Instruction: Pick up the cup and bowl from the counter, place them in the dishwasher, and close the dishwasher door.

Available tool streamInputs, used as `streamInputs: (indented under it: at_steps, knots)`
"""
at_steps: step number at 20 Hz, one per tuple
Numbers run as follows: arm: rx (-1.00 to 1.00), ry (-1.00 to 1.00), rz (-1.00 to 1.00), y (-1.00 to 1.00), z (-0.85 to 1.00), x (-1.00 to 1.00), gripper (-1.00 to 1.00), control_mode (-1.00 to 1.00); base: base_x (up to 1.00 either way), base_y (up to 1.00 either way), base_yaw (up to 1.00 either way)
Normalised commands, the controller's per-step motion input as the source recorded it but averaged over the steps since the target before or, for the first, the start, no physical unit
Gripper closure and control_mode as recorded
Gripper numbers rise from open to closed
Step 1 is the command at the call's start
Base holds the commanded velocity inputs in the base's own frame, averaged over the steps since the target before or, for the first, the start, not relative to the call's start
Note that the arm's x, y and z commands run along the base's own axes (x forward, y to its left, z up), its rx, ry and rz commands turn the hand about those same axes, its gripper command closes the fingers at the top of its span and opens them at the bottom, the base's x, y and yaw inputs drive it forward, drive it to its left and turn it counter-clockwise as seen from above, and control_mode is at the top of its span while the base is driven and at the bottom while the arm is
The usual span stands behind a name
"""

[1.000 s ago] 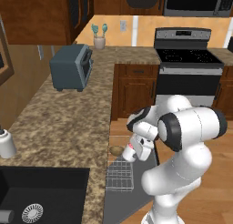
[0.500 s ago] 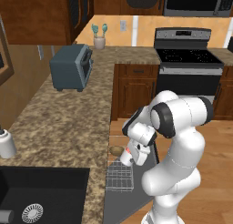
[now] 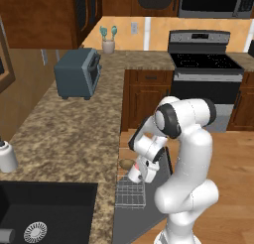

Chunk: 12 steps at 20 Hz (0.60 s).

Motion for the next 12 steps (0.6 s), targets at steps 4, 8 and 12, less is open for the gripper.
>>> streamInputs:
  at_steps: [4,8,12]
  knots:
    - [0.00,0.00,0.00,0.05,-0.33,0.30,1.00,-1.00,0.00,0.00,0.00]
    - [0.00,0.00,-0.01,0.00,-0.29,0.23,1.00,-1.00,0.00,0.00,0.00]
    - [0.00,0.00,-0.01,0.00,-0.28,0.23,1.00,-1.00,0.00,0.00,0.00]
